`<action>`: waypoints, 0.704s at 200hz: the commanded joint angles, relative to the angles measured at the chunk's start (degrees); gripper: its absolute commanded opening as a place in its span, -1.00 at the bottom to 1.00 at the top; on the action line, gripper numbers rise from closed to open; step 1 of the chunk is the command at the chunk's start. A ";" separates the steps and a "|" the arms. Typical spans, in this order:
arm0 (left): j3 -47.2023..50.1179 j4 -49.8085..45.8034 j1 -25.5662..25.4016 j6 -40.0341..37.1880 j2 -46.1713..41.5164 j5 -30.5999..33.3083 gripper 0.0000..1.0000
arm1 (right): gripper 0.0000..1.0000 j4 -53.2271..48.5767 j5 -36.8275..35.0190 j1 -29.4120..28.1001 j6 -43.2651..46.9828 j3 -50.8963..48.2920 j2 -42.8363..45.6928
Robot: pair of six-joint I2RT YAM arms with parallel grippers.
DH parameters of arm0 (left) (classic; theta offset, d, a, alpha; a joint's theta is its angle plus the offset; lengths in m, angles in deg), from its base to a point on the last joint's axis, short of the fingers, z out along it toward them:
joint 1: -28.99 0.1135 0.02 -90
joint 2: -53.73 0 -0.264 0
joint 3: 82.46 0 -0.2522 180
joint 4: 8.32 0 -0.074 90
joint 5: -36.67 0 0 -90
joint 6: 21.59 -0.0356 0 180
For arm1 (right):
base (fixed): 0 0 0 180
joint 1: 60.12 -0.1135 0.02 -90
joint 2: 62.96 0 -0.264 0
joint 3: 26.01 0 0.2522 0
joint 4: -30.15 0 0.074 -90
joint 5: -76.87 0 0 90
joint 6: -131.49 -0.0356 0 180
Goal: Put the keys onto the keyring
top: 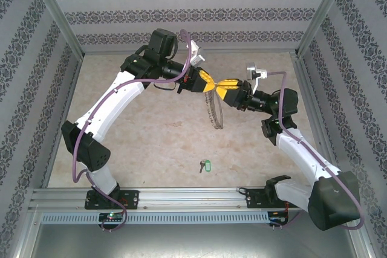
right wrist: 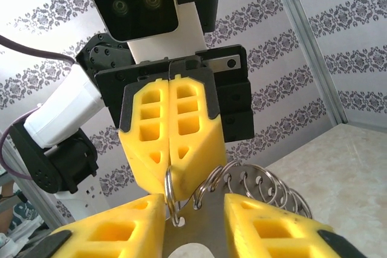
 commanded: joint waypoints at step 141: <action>3.62 13.35 0.16 10.48 -3.20 3.32 -0.26 | -1.00 3.60 -3.60 -0.32 1.48 3.03 -1.65</action>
